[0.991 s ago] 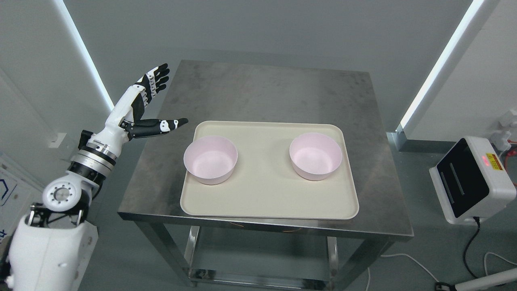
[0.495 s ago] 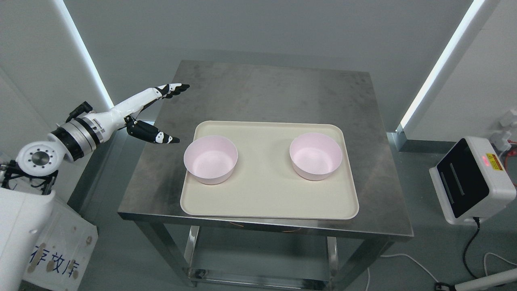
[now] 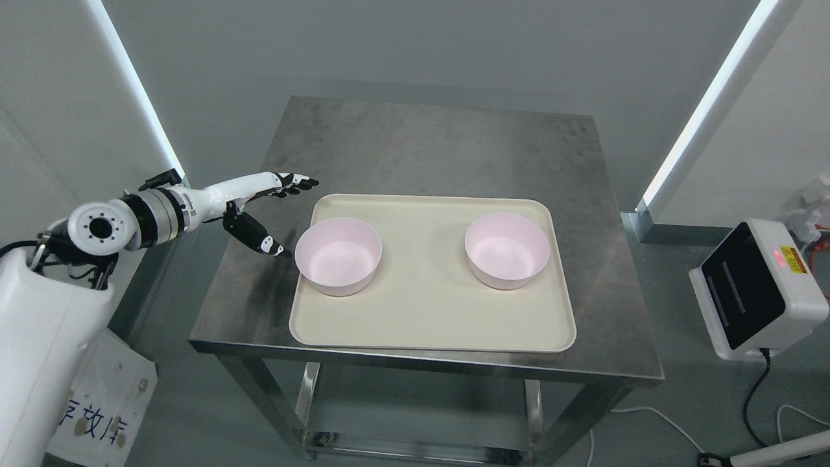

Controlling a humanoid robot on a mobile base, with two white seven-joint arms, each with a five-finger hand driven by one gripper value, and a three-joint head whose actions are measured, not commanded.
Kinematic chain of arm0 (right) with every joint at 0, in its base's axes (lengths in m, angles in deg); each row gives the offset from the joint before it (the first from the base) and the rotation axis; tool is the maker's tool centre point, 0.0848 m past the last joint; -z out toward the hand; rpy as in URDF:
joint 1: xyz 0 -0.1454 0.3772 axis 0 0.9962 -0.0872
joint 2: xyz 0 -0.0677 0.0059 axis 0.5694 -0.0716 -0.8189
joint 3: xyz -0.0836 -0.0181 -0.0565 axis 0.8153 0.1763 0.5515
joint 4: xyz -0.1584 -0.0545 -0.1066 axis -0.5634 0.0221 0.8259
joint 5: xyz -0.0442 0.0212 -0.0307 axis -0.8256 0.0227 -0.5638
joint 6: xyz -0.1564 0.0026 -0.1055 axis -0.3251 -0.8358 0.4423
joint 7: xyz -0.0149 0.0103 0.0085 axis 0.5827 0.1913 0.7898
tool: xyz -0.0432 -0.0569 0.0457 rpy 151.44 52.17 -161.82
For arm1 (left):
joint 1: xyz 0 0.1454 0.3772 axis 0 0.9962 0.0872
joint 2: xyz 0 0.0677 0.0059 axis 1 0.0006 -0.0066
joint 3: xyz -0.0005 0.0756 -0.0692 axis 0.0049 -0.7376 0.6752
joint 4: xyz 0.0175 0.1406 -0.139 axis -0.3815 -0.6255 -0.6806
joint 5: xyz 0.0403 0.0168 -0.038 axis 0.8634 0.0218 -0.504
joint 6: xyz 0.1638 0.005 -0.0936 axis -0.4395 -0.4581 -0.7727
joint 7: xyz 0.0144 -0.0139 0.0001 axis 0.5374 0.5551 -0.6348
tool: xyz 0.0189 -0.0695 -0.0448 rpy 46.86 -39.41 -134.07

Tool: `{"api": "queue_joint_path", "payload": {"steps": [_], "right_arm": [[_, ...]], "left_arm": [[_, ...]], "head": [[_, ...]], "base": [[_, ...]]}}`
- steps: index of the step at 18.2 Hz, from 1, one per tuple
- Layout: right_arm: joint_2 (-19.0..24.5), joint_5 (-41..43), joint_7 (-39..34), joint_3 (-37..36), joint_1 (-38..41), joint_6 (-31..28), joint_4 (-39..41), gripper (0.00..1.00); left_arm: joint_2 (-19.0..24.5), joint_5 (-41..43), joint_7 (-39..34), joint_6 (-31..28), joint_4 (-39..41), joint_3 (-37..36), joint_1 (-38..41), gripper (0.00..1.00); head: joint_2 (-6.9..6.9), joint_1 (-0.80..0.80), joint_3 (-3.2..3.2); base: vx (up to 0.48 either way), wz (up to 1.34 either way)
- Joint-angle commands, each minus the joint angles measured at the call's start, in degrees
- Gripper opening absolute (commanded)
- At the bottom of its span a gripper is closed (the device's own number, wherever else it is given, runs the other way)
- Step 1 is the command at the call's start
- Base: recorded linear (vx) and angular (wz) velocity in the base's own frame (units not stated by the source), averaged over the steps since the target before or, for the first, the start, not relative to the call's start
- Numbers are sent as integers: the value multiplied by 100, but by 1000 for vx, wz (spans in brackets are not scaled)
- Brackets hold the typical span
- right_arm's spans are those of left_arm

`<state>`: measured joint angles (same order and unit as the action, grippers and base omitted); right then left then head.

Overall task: Stack pink IKEA bowls on left shelf middle
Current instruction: 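Reach the left hand down to the nearer pink bowl and grasp its rim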

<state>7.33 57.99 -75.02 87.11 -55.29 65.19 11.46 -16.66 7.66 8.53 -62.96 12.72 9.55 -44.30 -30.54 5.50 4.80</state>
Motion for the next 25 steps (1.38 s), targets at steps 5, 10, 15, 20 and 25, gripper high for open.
{"api": "queue_joint_path", "payload": {"steps": [5, 10, 15, 20, 25], "right_arm": [[-100, 0, -5, -62, 9, 2, 193, 100], [-100, 0, -5, -62, 9, 2, 193, 100], [-100, 0, -5, -62, 9, 2, 193, 100], [-100, 0, -5, -62, 9, 2, 193, 100], [-100, 0, -5, -62, 18, 2, 193, 100]], "left_arm": [[-1047, 118, 291, -446, -475, -556, -582, 93], [-1075, 661, 354, -571, -519, -857, -582, 88], [-917, 715, 345, -570, -528, -839, -582, 79], [-837, 733, 319, -562, -536, -628, -565, 64], [-767, 803, 283, -491, -536, -628, -547, 51]], "head": [[-1, 0, 0], [-2, 0, 0], [-3, 0, 0], [-3, 0, 0], [-3, 0, 0]], "base": [[0, 0], [0, 0], [0, 0], [0, 0], [0, 0]]}}
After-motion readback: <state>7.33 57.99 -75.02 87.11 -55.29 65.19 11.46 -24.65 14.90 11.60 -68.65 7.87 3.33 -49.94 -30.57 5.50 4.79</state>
